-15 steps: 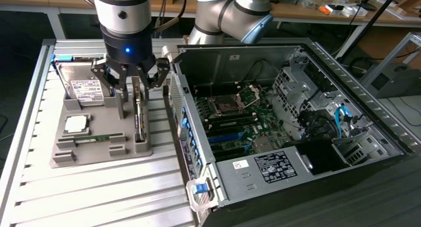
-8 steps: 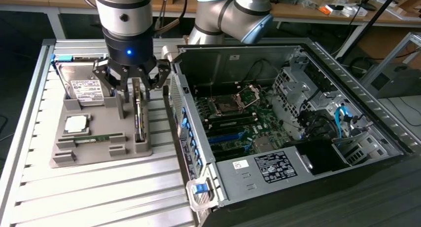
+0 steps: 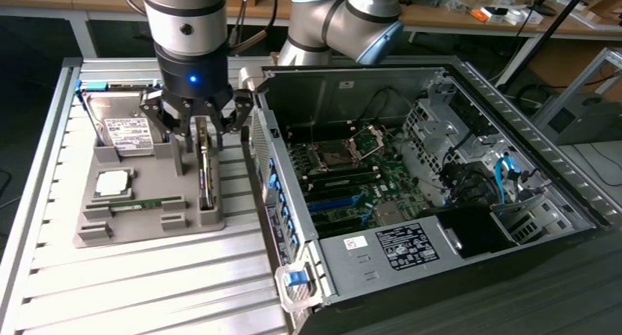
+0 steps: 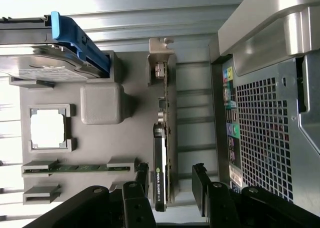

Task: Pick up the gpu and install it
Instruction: 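Pick up the gpu and move the gpu toward the slot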

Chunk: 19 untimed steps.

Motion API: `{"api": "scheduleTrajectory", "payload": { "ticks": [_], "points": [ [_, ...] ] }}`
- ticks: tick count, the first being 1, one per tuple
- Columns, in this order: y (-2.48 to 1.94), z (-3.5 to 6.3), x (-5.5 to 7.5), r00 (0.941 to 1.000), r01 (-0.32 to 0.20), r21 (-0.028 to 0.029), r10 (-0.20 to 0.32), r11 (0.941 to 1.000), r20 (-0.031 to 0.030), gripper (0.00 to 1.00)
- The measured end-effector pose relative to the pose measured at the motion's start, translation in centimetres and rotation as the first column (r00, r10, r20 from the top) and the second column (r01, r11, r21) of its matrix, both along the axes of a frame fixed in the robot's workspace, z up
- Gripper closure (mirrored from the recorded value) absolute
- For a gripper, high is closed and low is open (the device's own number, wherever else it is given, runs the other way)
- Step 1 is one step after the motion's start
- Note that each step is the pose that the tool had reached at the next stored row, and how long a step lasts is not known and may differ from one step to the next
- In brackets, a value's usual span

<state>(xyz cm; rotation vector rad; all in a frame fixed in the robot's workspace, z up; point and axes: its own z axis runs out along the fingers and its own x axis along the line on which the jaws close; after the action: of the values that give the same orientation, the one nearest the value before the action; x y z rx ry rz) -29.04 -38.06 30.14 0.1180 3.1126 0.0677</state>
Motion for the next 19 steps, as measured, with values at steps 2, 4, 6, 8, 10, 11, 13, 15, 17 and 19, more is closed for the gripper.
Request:
{"api": "scheduleTrajectory", "payload": {
  "ticks": [2, 4, 6, 8, 10, 11, 13, 15, 17, 19],
  "points": [
    [0.04, -0.09, 0.1, 1.0, 0.0, 0.0, 0.0, 1.0, 0.0, 0.52],
    [0.09, -0.19, 0.1, 1.0, 0.0, -0.0001, 0.0, 1.0, -0.0001, 0.52],
    [0.14, -0.3, 0.2, 1.0, 0.0, -0.0001, 0.0, 1.0, -0.0001, 0.52],
    [0.19, -0.42, 0.3, 1.0, 0.0, 0.0, 0.0, 1.0, -0.0001, 0.52],
    [0.25, -0.57, 0.3, 1.0, 0.0, 0.0, 0.0, 1.0, 0.0, 0.52],
    [0.31, -0.65, 0.4, 1.0, 0.0, -0.0001, 0.0, 1.0, -0.0002, 0.52],
    [0.43, -0.76, 0.4, 1.0, 0.0, -0.0002, 0.0, 1.0, -0.0003, 0.52],
    [0.64, -0.9, 0.4, 1.0, 0.0, -0.0001, 0.0, 1.0, -0.0002, 0.52],
    [0.87, -1.03, 0.4, 1.0, 0.0, -0.0001, 0.0, 1.0, -0.0002, 0.52],
    [1.12, -1.17, 0.4, 1.0, 0.0, -0.0001, 0.0, 1.0, -0.0001, 0.52]
  ]
}}
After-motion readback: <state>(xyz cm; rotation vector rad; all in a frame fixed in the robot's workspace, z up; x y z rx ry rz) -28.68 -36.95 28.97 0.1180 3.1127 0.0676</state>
